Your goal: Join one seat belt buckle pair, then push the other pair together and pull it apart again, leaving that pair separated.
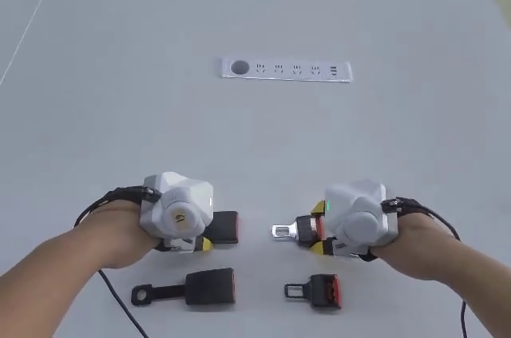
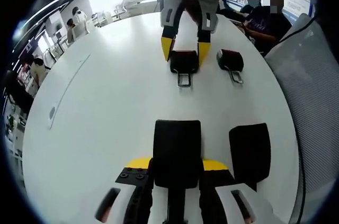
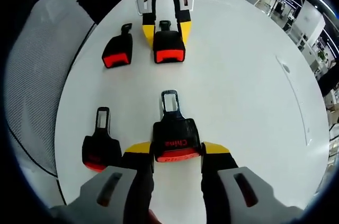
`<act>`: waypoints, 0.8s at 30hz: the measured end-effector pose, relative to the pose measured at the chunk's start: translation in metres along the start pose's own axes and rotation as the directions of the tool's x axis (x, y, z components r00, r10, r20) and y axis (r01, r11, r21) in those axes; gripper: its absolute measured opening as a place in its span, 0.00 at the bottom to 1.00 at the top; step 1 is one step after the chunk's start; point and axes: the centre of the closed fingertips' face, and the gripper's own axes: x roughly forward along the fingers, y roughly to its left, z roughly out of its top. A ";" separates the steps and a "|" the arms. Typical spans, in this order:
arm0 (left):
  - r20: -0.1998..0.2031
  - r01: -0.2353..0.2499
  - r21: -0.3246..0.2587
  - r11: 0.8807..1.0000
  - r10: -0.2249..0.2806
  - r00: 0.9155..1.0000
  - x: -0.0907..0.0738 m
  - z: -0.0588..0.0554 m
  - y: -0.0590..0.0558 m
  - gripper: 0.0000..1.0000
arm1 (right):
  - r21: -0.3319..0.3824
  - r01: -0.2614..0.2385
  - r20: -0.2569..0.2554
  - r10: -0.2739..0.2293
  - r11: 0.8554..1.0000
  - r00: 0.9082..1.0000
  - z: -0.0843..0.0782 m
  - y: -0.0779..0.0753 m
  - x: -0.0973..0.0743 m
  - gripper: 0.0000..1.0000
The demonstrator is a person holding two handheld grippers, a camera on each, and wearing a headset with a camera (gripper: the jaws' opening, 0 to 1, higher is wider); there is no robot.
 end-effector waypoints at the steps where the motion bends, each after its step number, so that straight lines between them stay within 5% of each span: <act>1: 0.000 0.001 -0.002 1.000 -0.001 1.000 0.000 0.000 0.000 0.33 | 0.001 0.002 0.002 -0.002 1.000 1.000 0.001 0.000 0.001 0.33; 24: 0.045 -0.008 -0.033 0.999 0.010 0.999 -0.001 0.000 0.000 0.33 | -0.003 0.027 0.081 -0.026 1.000 0.996 0.051 0.006 0.026 0.33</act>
